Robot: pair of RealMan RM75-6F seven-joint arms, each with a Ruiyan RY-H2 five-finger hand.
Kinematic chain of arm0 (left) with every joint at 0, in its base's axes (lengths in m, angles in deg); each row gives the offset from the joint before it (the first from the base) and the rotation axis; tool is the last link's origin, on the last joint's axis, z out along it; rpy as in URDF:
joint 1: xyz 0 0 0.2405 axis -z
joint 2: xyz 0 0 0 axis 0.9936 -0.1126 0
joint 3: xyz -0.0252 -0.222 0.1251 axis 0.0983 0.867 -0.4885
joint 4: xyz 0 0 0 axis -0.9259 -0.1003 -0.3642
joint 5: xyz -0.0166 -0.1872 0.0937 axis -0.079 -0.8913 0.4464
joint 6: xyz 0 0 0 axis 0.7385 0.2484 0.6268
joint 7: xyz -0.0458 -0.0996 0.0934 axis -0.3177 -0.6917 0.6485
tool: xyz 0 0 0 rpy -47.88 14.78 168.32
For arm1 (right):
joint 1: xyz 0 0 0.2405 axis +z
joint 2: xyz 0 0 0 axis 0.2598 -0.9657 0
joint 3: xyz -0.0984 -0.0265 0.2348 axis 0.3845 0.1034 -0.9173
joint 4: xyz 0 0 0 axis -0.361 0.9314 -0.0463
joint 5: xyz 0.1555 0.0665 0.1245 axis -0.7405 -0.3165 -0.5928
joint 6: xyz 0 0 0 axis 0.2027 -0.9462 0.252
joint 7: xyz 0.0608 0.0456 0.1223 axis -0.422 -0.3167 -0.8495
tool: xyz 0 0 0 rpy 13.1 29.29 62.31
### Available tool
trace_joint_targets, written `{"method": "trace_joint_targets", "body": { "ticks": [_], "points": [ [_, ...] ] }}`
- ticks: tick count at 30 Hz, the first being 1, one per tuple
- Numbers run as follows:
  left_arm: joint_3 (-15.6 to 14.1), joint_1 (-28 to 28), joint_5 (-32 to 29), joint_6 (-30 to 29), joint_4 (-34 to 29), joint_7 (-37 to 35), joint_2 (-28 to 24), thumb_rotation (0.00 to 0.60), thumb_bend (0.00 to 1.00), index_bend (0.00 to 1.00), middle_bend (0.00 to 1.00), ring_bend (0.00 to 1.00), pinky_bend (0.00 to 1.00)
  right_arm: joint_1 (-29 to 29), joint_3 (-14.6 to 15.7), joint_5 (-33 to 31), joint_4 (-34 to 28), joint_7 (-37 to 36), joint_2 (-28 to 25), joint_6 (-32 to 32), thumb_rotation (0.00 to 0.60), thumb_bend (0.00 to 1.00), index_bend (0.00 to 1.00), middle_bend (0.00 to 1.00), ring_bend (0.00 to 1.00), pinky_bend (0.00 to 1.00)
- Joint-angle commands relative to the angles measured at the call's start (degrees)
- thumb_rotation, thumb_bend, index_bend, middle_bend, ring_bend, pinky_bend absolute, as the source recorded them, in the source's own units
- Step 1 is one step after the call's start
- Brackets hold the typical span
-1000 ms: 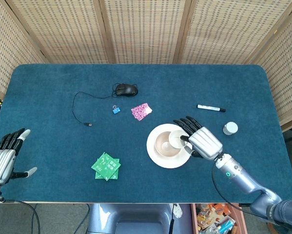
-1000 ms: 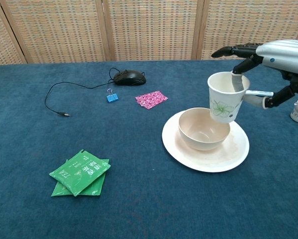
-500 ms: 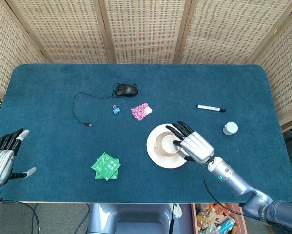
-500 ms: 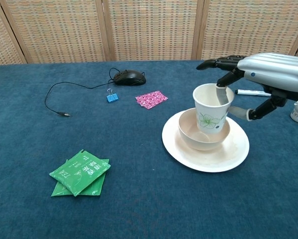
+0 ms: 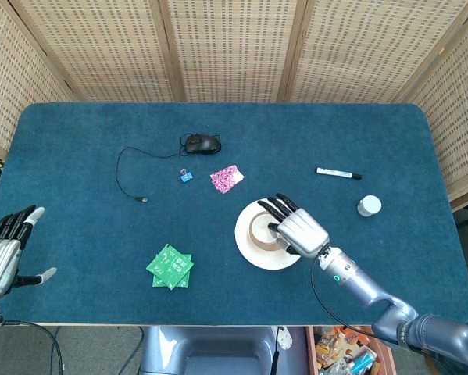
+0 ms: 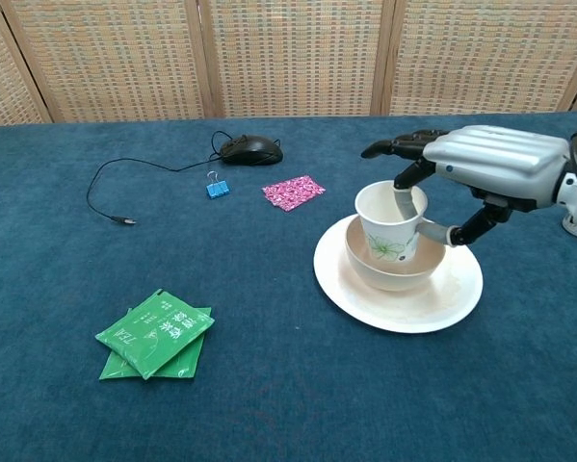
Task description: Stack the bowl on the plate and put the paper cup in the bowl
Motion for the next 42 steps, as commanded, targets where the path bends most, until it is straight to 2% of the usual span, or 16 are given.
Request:
{"method": "trace_joint_targets", "body": {
  "ticks": [1,12,19,23,30,42],
  "points": [
    [0.0,0.0,0.0,0.0,0.0,0.0,0.0,0.6,0.0,0.0,0.0,0.0,0.0,0.2,-0.3,-0.5,0.5,0.5,0.5,0.6,0.6,0.57,0.62,0.03,0.0,0.0],
    [0.0,0.0,-0.1,0.0,-0.1,0.3,0.1,0.6,0.0,0.0,0.0,0.0,0.0,0.5,-0.4,-1.6,1.9,1.8,1.6,2.4,0.6,0.56,0.61,0.03,0.0,0.0],
    [0.0,0.0,-0.2,-0.1,0.0,0.0,0.0,0.6,0.0,0.0,0.0,0.0,0.0,0.6,0.0,-2.2,0.8,2.4,0.6,4.1,0.6,0.55,0.34,0.04,0.0,0.0],
    [0.0,0.0,-0.1,0.0,0.0,0.0,-0.1,0.6,0.0,0.0,0.0,0.0,0.0,0.3,0.2,-2.0,0.1,2.1,0.2,3.7,0.6,0.53,0.24,0.04,0.0,0.0],
    [-0.1,-0.1,0.1,-0.1,-0.1,-0.1,-0.1,0.6,0.0,0.0,0.0,0.0,0.0,-0.9,0.7,-0.7,-1.6,2.1,-1.4,1.2,0.6,0.46,0.23,0.04,0.0,0.0],
    [-0.6,-0.4,1.4,-0.7,-0.6,-0.4,-0.4,0.6,0.0,0.0,0.0,0.0,0.0,-4.0,1.1,-0.5,-6.2,3.3,-7.4,-2.8,0.6,0.47,0.23,0.03,0.0,0.0]
  ]
}}
